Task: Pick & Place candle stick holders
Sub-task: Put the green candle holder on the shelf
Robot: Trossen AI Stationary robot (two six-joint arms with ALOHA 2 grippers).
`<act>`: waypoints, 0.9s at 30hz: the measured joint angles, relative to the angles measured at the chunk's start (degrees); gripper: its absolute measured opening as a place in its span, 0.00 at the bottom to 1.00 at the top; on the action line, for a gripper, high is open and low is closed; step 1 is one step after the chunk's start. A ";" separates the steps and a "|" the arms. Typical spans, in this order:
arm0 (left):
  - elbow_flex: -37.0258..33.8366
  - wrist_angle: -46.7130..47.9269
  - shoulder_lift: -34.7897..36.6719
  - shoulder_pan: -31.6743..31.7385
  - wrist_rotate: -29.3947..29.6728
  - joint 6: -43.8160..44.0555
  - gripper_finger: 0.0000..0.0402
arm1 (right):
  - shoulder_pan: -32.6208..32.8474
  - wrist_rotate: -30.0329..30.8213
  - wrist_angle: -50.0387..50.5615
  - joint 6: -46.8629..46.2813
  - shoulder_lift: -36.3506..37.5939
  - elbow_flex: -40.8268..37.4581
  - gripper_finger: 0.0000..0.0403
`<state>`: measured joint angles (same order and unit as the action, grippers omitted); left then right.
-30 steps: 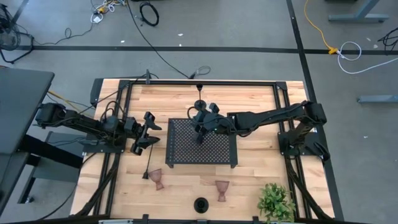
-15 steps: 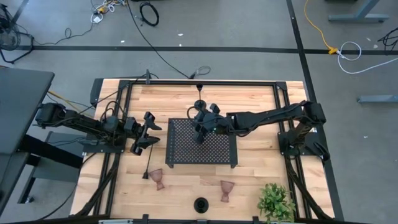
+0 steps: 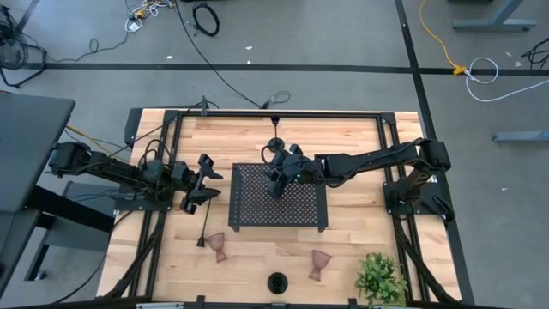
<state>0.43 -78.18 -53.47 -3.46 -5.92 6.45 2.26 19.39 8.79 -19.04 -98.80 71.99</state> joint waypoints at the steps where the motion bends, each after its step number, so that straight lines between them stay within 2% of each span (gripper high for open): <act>1: -0.01 0.01 0.00 0.00 0.01 -0.07 0.62 | 0.00 -0.02 -0.04 0.06 0.00 0.00 0.36; 9: -0.02 0.08 -0.02 0.00 0.08 -0.11 0.62 | 0.00 -0.37 0.03 0.86 -0.02 0.00 0.37; 13: -0.02 0.08 -0.02 0.00 0.08 -0.11 0.62 | 0.02 -0.92 1.32 0.54 -0.02 -0.22 0.53; 16: -0.02 0.08 0.00 0.00 0.08 0.19 0.62 | 0.00 -0.98 1.54 0.43 0.21 -0.26 0.60; 27: -0.04 0.05 -0.02 0.00 0.08 0.40 0.62 | 0.02 -0.97 1.04 1.75 0.39 -0.26 0.56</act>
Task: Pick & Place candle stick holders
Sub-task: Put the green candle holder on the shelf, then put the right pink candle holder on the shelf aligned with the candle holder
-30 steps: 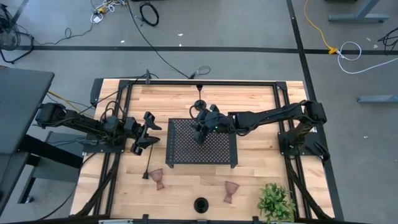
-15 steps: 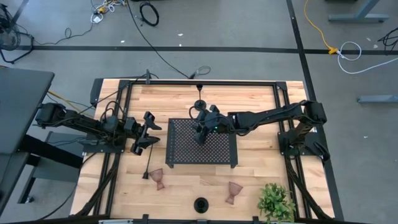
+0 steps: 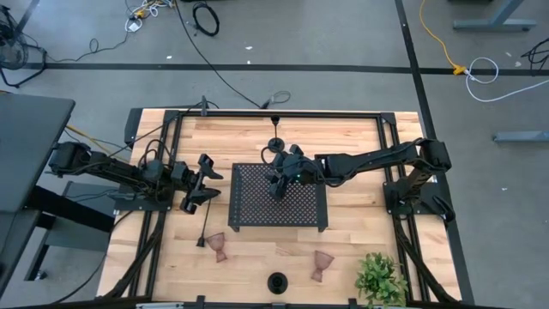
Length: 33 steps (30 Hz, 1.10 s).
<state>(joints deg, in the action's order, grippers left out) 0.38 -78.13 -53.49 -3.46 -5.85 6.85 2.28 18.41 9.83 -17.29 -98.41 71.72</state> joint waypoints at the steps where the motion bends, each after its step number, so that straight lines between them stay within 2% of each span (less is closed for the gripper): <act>1: 0.00 0.00 0.02 0.02 0.00 0.02 0.62 | 0.00 0.00 -0.04 0.61 0.02 0.00 0.55; 8: 0.00 0.00 0.02 0.02 0.00 0.02 0.62 | 0.00 0.07 0.26 1.68 0.96 0.11 0.55; 25: 0.00 -0.37 0.00 0.02 -0.01 0.02 0.62 | -0.09 1.69 1.70 4.30 7.23 0.20 0.64; 30: 0.00 -0.92 0.00 0.02 0.00 0.02 0.62 | 0.04 1.47 1.88 5.77 8.28 0.20 0.64; 33: 0.00 -0.70 0.00 0.02 -0.02 0.02 0.62 | 0.04 -0.72 2.20 5.87 9.57 0.17 0.64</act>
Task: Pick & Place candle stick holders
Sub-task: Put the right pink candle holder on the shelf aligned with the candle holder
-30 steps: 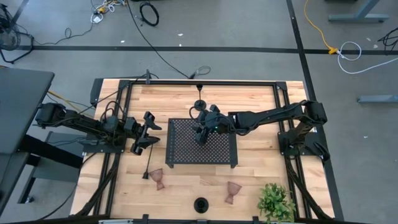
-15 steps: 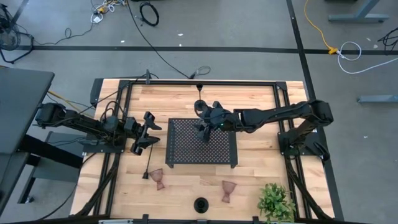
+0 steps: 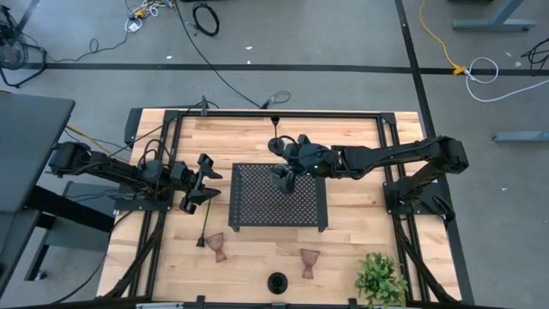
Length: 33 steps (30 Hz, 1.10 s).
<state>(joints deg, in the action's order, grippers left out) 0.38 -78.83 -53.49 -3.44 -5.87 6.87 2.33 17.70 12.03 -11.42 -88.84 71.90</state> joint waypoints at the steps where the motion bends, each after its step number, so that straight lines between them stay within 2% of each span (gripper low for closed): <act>1: 0.00 -0.02 0.00 0.00 0.01 0.00 0.62 | 0.02 -0.80 -0.17 -0.10 0.69 0.00 0.64; 8: 0.00 0.15 0.00 0.00 0.02 -0.04 0.62 | 4.46 -2.00 6.57 -1.65 6.94 0.02 0.64; 13: 0.00 0.35 0.00 0.00 0.02 -0.08 0.62 | 10.97 1.61 11.62 -5.68 10.26 0.02 0.64; 22: 0.00 0.26 0.00 0.00 0.22 -0.17 0.62 | 22.66 6.78 12.59 -9.55 9.49 -0.09 0.64; 33: 0.00 -0.04 0.00 0.00 0.21 -0.07 0.62 | 30.40 9.85 11.22 -15.60 5.58 -0.07 0.64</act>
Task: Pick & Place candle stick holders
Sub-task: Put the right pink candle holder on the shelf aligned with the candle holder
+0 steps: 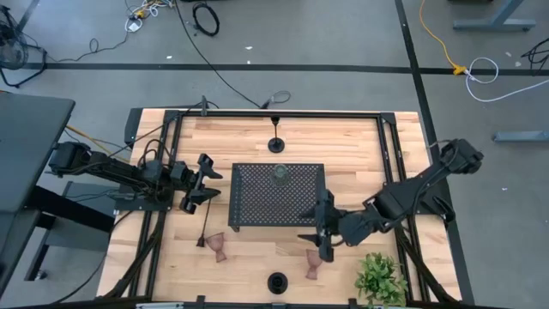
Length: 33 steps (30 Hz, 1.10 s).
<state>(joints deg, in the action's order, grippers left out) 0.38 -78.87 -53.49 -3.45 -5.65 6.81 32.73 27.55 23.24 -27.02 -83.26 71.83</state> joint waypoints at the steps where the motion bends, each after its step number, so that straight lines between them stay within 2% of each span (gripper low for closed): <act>1: -0.01 0.02 0.00 0.00 0.00 0.02 0.62 | 0.23 0.00 0.06 -0.54 -0.42 0.00 0.64; 20: -0.02 -0.07 0.00 -0.02 -0.02 0.04 0.62 | 1.70 -4.43 7.92 -10.86 -4.15 0.02 0.64; 29: -0.01 -0.15 0.00 0.00 0.05 -0.07 0.62 | 3.88 -15.44 9.03 -11.77 -10.08 0.02 0.64; 33: -0.02 -0.17 0.00 0.00 2.10 -0.13 0.62 | 5.24 -18.54 8.43 -12.20 -11.01 0.02 0.60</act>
<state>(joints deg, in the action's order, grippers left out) 0.36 -79.05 -53.49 -3.44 -3.55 6.68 37.97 9.01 31.68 -39.23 -94.27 71.85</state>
